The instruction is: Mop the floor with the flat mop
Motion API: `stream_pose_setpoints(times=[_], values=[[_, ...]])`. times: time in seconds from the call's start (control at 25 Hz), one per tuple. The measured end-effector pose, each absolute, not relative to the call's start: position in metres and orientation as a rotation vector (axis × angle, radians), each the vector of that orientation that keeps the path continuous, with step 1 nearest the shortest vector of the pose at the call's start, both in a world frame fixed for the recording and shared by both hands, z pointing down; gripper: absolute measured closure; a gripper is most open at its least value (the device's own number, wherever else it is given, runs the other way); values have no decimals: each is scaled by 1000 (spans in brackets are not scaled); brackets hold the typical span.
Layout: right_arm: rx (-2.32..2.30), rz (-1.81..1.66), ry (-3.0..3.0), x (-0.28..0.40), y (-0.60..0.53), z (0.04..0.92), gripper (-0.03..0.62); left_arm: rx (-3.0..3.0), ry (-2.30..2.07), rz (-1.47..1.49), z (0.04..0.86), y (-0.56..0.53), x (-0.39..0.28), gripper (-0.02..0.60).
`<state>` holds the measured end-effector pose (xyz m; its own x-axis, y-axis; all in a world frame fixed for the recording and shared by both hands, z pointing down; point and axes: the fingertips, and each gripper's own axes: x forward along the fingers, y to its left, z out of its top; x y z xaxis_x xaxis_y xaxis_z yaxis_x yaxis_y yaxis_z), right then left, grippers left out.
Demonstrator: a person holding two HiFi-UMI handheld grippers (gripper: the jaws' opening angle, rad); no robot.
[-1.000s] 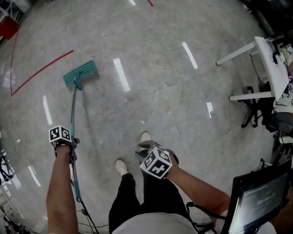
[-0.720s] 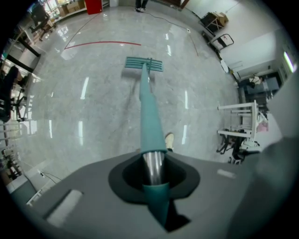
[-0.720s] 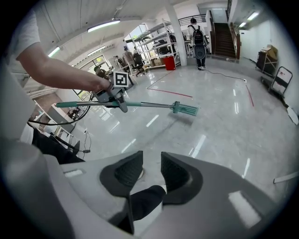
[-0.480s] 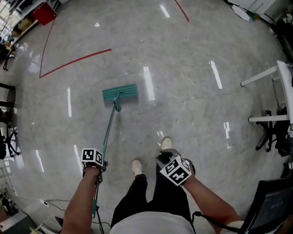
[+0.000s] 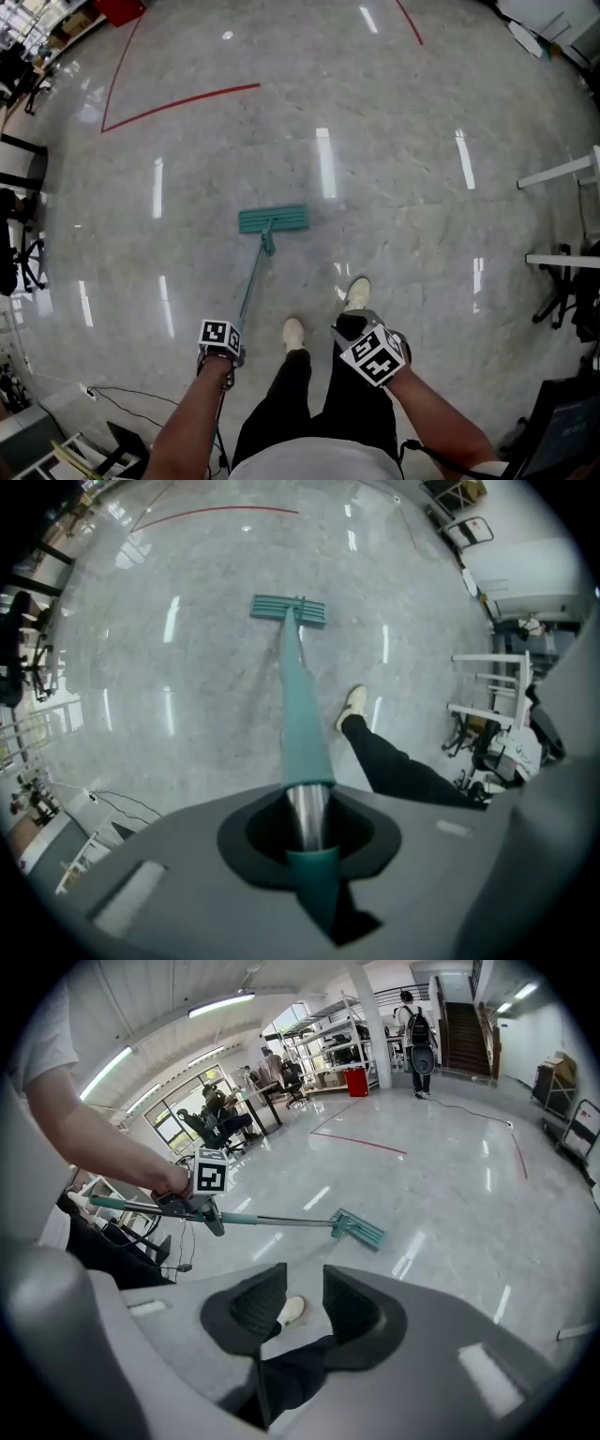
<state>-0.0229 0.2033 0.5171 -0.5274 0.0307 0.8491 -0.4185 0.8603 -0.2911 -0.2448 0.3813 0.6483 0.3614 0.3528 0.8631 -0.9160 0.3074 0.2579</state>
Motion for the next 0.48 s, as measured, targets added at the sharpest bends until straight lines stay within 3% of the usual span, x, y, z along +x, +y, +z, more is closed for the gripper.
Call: stream_pose_setpoints(times=[0.48], values=[[225, 613, -2032, -26, 198, 529, 470, 840, -789, 935, 663, 365, -235, 523]])
